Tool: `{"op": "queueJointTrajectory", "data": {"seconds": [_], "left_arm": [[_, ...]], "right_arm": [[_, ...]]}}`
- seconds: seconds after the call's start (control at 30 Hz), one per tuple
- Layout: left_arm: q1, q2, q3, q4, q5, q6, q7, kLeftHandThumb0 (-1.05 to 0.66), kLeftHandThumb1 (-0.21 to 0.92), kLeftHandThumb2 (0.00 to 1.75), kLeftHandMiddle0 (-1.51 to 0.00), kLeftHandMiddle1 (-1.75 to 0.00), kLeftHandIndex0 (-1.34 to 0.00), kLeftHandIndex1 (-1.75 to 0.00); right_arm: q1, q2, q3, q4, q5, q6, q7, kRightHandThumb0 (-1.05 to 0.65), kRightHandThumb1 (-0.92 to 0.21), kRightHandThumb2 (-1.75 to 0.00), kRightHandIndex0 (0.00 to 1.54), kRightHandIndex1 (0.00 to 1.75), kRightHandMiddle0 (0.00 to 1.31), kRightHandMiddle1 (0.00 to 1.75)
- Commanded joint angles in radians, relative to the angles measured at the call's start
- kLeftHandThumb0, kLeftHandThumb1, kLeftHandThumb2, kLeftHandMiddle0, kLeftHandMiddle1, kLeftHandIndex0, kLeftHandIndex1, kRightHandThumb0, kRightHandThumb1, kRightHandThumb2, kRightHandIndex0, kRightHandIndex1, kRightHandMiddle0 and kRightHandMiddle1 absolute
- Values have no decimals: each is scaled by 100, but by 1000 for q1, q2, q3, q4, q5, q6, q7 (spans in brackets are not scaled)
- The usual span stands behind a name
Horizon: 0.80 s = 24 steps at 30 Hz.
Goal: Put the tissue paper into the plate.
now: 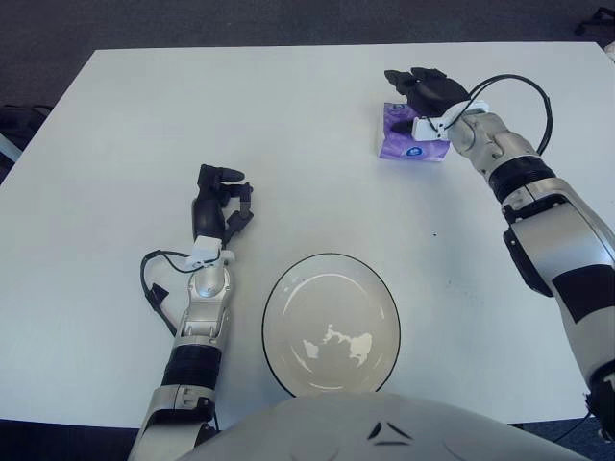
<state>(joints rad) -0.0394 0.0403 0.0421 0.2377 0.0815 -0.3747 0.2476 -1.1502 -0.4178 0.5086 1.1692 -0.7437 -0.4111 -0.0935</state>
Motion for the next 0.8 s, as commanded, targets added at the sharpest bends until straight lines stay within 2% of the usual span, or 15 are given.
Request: {"op": "queueJointTrajectory", "data": {"seconds": [0.0,0.37,0.77], "left_arm": [[138,-58,-24,175,6,42,-2,-35,84,64,-49,-134,-23,-175],[129,-55,-16,188,-7,37,-9,-35,84,65,-49,-134,-23,-175],[126,-47,-23,188,-4,38,-13,-35,84,65,-49,-135,-23,-175]], "right_arm": [[7,-6,15,-18,1,-26,50,-105,-84,-31,0,0,0,0],[28,-56,13,-95,8,-67,153,-105,-85,-31,0,0,0,0],[108,-130,-41,-319,57,-55,262,-105,-89,-30,0,0,0,0]]}}
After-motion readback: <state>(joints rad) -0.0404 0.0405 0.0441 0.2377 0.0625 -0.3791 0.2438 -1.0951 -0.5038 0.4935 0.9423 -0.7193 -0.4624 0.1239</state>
